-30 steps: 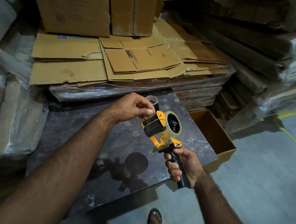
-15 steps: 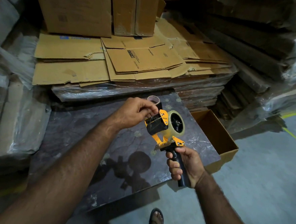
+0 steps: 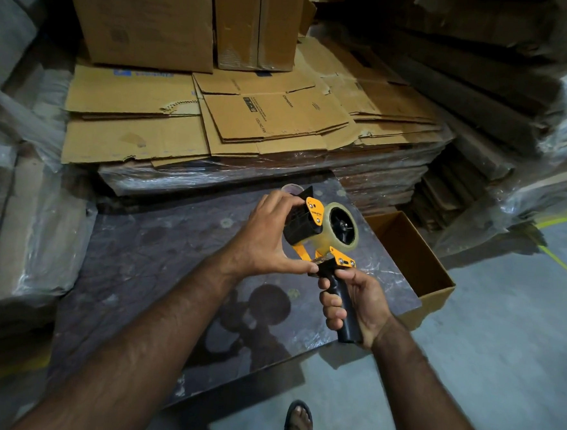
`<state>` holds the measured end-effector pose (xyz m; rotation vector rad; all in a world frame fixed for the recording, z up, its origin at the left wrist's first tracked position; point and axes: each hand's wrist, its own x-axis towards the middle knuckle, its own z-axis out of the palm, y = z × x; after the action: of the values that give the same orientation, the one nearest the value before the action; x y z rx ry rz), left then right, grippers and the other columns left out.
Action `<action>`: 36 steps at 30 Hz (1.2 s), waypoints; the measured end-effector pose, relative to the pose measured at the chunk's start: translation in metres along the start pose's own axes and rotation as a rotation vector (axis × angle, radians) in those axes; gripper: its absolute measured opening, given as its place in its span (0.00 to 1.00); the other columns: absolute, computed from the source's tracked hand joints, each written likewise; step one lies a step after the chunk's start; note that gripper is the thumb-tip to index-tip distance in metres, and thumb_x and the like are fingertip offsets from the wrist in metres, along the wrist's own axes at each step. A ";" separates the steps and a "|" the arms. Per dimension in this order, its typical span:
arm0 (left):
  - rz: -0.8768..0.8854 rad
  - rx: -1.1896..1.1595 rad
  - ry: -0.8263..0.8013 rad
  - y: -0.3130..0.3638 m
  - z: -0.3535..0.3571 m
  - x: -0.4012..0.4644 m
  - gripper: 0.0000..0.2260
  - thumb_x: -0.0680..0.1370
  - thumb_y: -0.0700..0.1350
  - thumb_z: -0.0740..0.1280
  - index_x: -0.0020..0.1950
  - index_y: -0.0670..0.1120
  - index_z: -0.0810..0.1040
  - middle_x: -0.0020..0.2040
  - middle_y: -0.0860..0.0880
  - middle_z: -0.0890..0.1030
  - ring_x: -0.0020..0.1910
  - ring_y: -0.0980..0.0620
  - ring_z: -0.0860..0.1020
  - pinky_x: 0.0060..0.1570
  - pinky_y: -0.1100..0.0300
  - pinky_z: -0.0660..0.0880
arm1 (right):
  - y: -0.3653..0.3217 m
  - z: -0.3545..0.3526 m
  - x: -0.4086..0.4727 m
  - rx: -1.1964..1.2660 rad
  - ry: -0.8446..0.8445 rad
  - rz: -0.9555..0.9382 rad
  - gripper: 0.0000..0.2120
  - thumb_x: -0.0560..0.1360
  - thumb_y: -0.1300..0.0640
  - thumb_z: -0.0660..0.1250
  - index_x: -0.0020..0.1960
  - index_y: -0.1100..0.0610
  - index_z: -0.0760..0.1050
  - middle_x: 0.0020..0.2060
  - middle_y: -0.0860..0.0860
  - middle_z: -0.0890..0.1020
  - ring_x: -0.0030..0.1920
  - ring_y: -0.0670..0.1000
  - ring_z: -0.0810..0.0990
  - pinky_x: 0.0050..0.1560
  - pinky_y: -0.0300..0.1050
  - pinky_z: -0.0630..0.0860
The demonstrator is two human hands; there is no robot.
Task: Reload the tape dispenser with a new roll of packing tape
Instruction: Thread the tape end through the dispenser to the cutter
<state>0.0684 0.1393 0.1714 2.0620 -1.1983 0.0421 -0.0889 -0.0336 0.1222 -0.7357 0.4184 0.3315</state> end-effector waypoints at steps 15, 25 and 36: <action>-0.373 -0.696 -0.026 -0.012 -0.023 0.005 0.23 0.70 0.63 0.68 0.54 0.46 0.83 0.52 0.45 0.83 0.51 0.51 0.80 0.57 0.53 0.74 | 0.003 0.006 0.000 -0.069 0.019 0.027 0.11 0.74 0.51 0.61 0.43 0.59 0.74 0.27 0.52 0.71 0.21 0.49 0.71 0.21 0.40 0.71; -0.765 -0.864 0.361 -0.037 -0.015 -0.007 0.21 0.71 0.65 0.64 0.47 0.49 0.83 0.49 0.49 0.83 0.49 0.53 0.77 0.51 0.51 0.69 | 0.001 0.011 0.011 -0.716 0.417 -0.247 0.08 0.79 0.57 0.65 0.48 0.62 0.75 0.37 0.61 0.80 0.33 0.55 0.78 0.38 0.54 0.78; -0.845 -0.852 0.227 -0.032 0.026 -0.024 0.20 0.70 0.65 0.65 0.46 0.50 0.82 0.47 0.52 0.83 0.48 0.51 0.77 0.51 0.50 0.69 | 0.011 -0.029 0.026 -1.876 0.914 -0.430 0.14 0.79 0.47 0.63 0.60 0.52 0.68 0.50 0.53 0.81 0.46 0.57 0.81 0.39 0.48 0.72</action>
<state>0.0711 0.1504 0.1257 1.5582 -0.0695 -0.5257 -0.0785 -0.0424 0.0846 -2.8156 0.7298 -0.1724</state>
